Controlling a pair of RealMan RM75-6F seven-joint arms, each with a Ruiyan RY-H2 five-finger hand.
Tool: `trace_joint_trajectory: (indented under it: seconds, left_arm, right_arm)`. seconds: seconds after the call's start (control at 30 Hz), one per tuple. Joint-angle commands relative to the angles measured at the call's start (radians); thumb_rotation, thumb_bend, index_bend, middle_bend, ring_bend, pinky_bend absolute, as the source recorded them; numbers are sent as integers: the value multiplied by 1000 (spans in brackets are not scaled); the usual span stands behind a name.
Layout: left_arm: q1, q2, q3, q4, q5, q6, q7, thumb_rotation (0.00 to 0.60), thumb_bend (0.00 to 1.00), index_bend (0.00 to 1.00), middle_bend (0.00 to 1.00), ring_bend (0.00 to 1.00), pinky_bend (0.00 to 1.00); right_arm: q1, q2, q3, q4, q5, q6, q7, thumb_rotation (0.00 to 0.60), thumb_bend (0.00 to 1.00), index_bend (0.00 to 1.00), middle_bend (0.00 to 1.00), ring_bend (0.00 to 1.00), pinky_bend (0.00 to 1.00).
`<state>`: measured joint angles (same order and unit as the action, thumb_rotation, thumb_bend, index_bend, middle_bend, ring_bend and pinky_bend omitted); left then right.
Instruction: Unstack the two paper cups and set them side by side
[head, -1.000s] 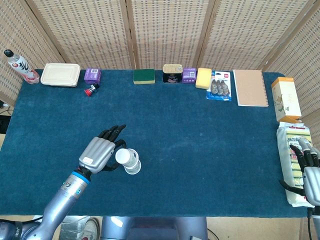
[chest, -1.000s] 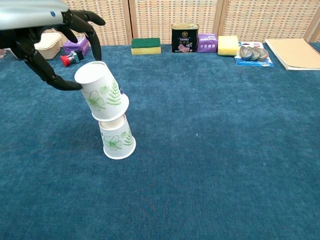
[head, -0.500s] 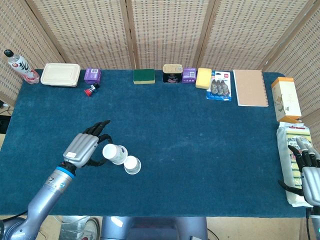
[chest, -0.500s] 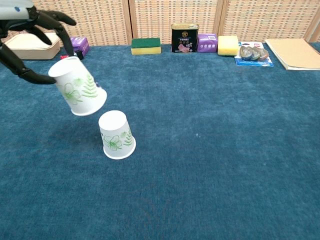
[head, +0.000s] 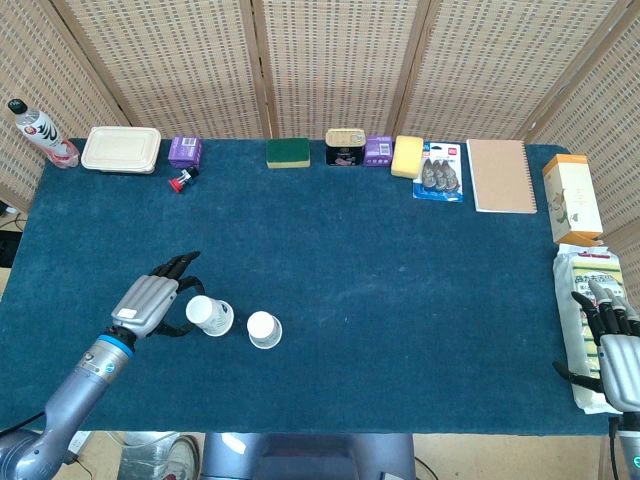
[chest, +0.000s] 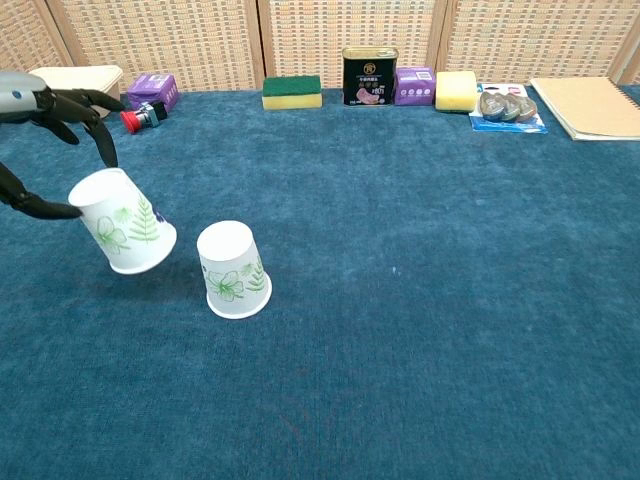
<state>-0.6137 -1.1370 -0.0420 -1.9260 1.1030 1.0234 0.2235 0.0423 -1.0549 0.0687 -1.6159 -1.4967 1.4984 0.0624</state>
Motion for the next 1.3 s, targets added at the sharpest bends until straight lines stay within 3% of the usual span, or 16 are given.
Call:
trace_joint_trajectory:
  seconds: [0.03, 0.53, 1.3]
  left_arm:
    - [-5, -25, 6, 16, -7, -9, 28, 600, 243, 401, 0, 0, 139]
    - [-36, -145, 1, 49, -104, 24, 224, 600, 243, 401, 0, 0, 138]
    - [-70, -195, -13, 29, -188, 51, 330, 600, 244, 401, 0, 0, 138]
  right_arm:
    - [0, 0, -1, 0, 0, -2, 0, 600, 0, 105, 0, 0, 0]
    - [-1, 9, 1, 3, 1, 0, 32, 600, 0, 106, 0, 0, 0]
    - [0, 11, 2, 6, 2, -1, 41, 600, 0, 106, 0, 0, 0]
